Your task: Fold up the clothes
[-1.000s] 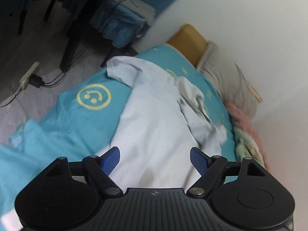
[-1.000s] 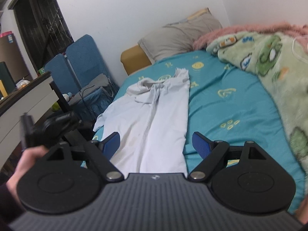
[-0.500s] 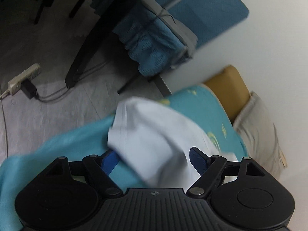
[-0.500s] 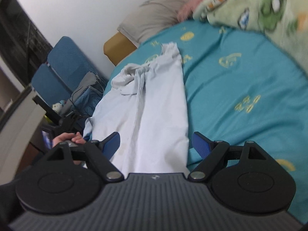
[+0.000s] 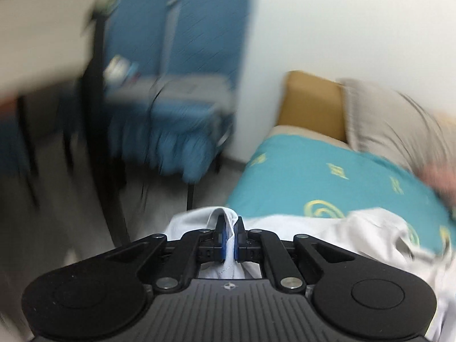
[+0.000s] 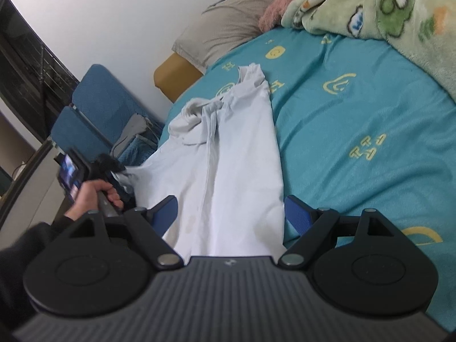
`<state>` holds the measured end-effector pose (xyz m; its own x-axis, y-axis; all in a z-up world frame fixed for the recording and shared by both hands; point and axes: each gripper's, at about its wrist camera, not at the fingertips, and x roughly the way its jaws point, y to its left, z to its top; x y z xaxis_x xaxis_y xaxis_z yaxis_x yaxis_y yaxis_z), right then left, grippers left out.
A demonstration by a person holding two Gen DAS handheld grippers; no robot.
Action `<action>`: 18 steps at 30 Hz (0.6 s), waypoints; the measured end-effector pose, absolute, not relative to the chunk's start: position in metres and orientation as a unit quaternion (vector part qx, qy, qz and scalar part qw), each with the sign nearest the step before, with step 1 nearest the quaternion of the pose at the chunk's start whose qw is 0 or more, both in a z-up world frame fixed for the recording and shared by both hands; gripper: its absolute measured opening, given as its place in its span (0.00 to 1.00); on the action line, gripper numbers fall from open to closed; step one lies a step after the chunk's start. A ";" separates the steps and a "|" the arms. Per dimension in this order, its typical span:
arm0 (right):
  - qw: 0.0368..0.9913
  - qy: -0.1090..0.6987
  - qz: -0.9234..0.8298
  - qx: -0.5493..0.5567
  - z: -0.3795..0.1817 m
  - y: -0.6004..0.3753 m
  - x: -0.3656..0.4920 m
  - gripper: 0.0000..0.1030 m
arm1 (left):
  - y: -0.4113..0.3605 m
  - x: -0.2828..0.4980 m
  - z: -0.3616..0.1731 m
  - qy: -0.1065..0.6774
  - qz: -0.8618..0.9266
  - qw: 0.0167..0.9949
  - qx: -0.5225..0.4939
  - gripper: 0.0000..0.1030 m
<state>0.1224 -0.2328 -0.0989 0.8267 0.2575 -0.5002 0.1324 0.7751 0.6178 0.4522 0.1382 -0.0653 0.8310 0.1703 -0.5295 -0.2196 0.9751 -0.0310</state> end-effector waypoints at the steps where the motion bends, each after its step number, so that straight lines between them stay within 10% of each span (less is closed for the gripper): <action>1: 0.896 0.291 0.033 0.333 -0.098 -0.234 0.121 0.81 | 0.119 0.451 -0.054 0.267 0.085 0.960 -0.010 0.05; 11: 0.902 0.276 0.005 0.331 -0.095 -0.258 0.113 0.81 | -0.069 0.418 -0.031 0.269 -0.083 0.947 0.154 0.07; 18: 0.904 0.276 -0.010 0.326 -0.103 -0.273 0.121 0.81 | -0.081 0.370 -0.046 0.318 -0.127 0.935 0.090 0.46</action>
